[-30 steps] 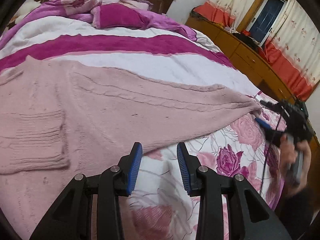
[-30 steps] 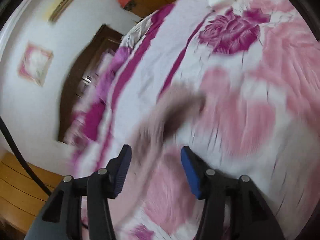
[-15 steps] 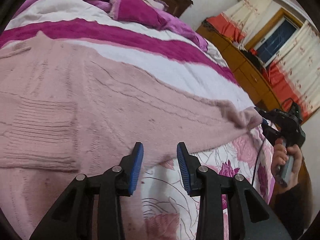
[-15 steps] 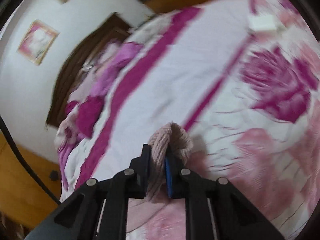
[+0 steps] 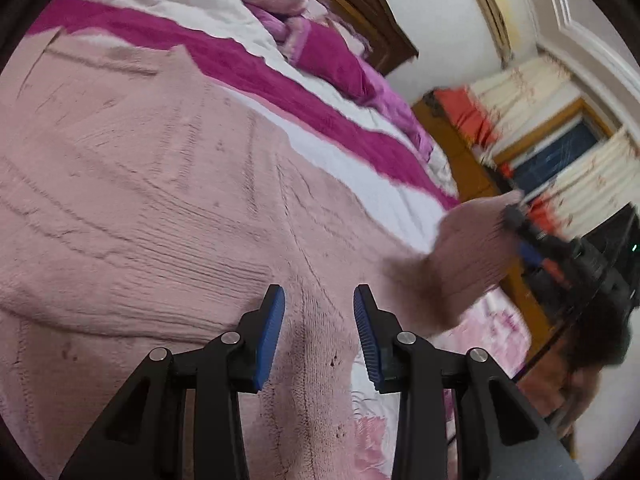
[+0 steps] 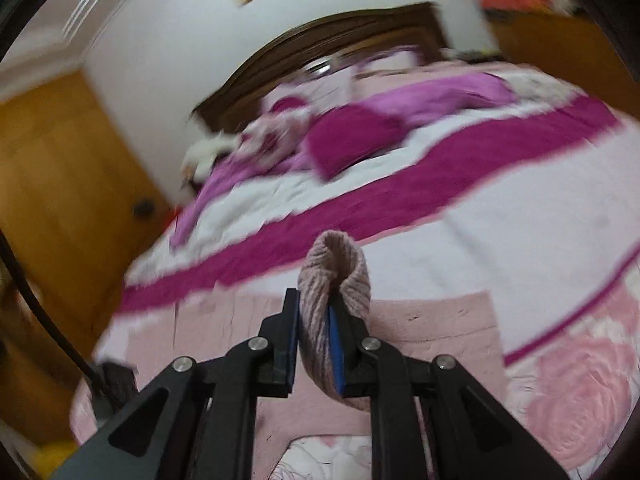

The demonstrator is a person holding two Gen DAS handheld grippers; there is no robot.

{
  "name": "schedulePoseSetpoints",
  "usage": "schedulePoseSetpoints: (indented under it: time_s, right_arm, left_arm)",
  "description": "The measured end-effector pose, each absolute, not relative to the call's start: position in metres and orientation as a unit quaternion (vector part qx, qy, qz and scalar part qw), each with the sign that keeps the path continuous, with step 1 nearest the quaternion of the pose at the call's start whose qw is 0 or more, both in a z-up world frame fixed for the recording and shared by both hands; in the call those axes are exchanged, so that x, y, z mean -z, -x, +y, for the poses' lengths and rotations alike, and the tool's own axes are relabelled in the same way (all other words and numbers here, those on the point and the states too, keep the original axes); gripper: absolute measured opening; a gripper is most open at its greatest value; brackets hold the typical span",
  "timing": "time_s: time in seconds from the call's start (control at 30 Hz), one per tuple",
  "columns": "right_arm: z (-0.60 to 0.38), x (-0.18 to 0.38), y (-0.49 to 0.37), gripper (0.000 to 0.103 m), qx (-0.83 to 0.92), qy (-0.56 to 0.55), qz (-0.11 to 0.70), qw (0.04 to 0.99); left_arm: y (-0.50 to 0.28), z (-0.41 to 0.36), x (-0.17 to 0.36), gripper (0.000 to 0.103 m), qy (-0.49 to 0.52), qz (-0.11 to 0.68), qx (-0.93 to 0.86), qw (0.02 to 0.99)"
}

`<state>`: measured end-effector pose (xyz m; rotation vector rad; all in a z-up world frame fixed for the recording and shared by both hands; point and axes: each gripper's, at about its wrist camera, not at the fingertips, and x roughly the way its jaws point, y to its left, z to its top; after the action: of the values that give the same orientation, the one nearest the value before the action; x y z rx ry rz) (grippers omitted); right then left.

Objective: Fold small clothes

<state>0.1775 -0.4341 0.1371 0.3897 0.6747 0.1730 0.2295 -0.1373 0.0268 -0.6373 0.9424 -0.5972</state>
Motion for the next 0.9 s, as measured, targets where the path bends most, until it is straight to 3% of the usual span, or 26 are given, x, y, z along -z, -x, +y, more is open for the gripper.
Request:
schedulePoseSetpoints:
  time_s: [0.03, 0.07, 0.13, 0.37, 0.5, 0.63, 0.8, 0.9]
  right_arm:
    - [-0.420, -0.136, -0.177, 0.029, -0.072, -0.168, 0.334, 0.924]
    - [-0.410, -0.135, -0.174, 0.049, -0.048, -0.144, 0.341, 0.928]
    - [-0.400, -0.133, -0.158, 0.059, -0.021, -0.134, 0.330, 0.934]
    - [-0.442, -0.103, -0.089, 0.059, 0.036, -0.244, 0.307, 0.919]
    - [-0.456, -0.050, -0.083, 0.059, 0.020, -0.313, 0.336, 0.888]
    - [-0.465, -0.006, -0.100, 0.059, 0.026, -0.344, 0.407, 0.846]
    - [-0.484, -0.001, -0.104, 0.059, -0.004, -0.420, 0.376, 0.826]
    - [-0.485, 0.007, -0.103, 0.059, -0.018, -0.452, 0.370, 0.812]
  left_arm:
    - [-0.230, -0.131, -0.026, 0.013, 0.312, 0.434, 0.281, 0.797]
    - [-0.230, -0.127, -0.026, 0.013, 0.323, 0.429, 0.284, 0.794]
    - [-0.232, -0.122, -0.027, 0.013, 0.335, 0.424, 0.288, 0.791]
    - [-0.238, -0.125, -0.028, 0.016, 0.373, 0.412, 0.295, 0.777]
    - [-0.249, -0.146, -0.019, 0.033, 0.360, 0.445, 0.308, 0.760]
    - [-0.254, -0.171, 0.004, 0.033, 0.346, 0.499, 0.319, 0.728]
    - [-0.260, -0.189, 0.001, 0.034, 0.348, 0.496, 0.300, 0.737]
    - [-0.265, -0.195, 0.003, 0.000, 0.352, 0.503, 0.288, 0.735]
